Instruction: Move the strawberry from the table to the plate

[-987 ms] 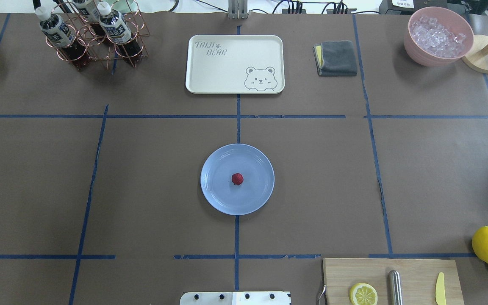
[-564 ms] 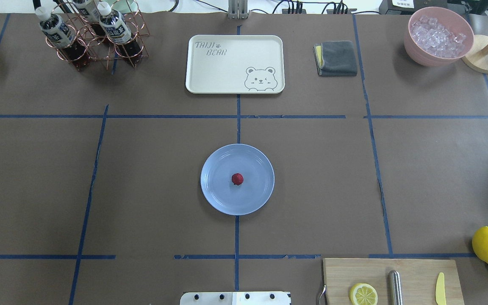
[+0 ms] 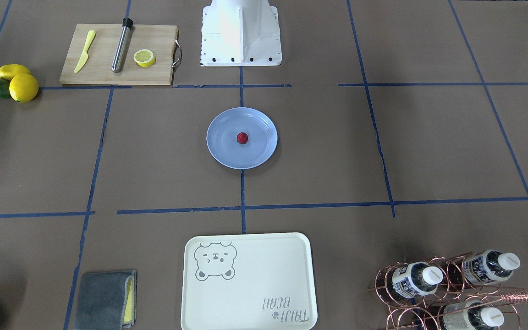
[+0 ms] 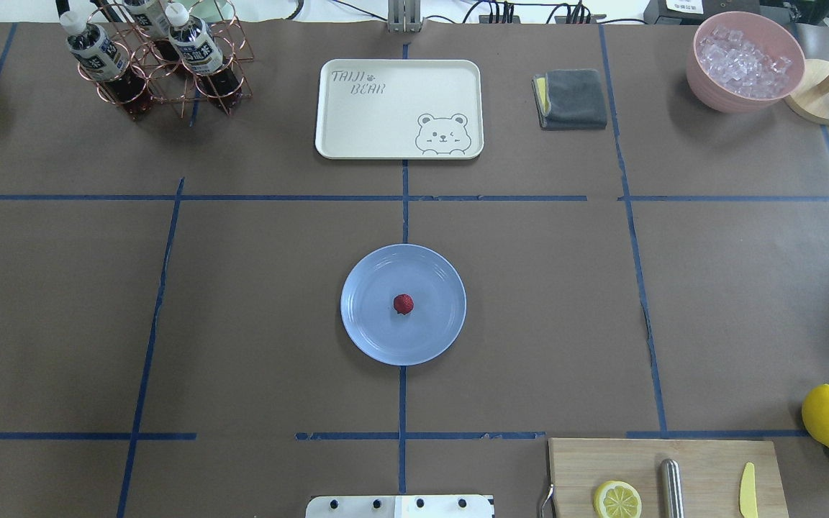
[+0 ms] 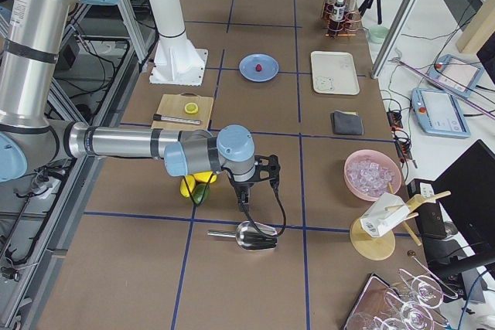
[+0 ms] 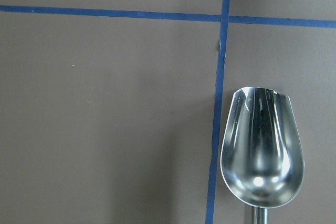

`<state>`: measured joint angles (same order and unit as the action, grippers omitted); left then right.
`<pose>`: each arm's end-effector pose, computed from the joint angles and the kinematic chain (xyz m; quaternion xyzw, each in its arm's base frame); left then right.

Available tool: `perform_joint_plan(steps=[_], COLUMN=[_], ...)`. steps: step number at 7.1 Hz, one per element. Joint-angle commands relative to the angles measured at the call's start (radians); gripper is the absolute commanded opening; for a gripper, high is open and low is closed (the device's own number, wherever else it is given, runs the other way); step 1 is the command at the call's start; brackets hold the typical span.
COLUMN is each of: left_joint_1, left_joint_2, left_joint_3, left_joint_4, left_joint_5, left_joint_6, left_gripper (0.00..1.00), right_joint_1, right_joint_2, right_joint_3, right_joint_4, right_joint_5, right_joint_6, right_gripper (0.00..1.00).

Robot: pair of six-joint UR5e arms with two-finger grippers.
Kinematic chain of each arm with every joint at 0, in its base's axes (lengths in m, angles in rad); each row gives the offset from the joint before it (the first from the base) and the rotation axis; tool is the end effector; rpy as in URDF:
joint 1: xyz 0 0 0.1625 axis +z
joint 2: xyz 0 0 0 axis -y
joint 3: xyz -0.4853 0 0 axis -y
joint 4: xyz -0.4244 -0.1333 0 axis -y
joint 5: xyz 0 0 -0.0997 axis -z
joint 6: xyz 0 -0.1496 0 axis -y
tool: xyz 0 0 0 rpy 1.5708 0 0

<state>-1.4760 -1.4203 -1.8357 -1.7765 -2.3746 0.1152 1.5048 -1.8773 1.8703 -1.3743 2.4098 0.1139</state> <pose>0.0196 -0.4765 0.6610 0.1506 0.3847 0.1572 0.8970 -0.0041 -0.3953 0.7075 0.0496 -0.4116 -0.0167 0.9099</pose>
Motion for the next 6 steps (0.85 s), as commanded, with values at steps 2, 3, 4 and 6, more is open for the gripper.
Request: perform_joint_plan(steps=[2,3,4,6], left_joint_1=[-0.001,-0.004,-0.001,-0.007], left_joint_2=[-0.003,0.0,-0.009,0.006], left_joint_3=[0.034,0.038,0.067,0.058], left_joint_4=[-0.02,-0.006,-0.004,0.0], left_joint_5=[0.011,0.009,0.011,0.011], left_joint_6=[-0.002,-0.002,-0.002,-0.002], left_gripper=[1.0,1.0,1.0,1.0], right_joint_1=[0.002,-0.005,-0.011,-0.015], right_joint_2=[-0.013,0.0,0.016,0.02], right_joint_3=[0.024,0.026,0.026,0.024], right_joint_4=[-0.003,-0.006,-0.008,-0.008], right_joint_5=[0.028,0.019,0.015,0.015], right_joint_6=[0.003,0.004,0.004,0.003], right_gripper=[1.0,1.0,1.0,1.0])
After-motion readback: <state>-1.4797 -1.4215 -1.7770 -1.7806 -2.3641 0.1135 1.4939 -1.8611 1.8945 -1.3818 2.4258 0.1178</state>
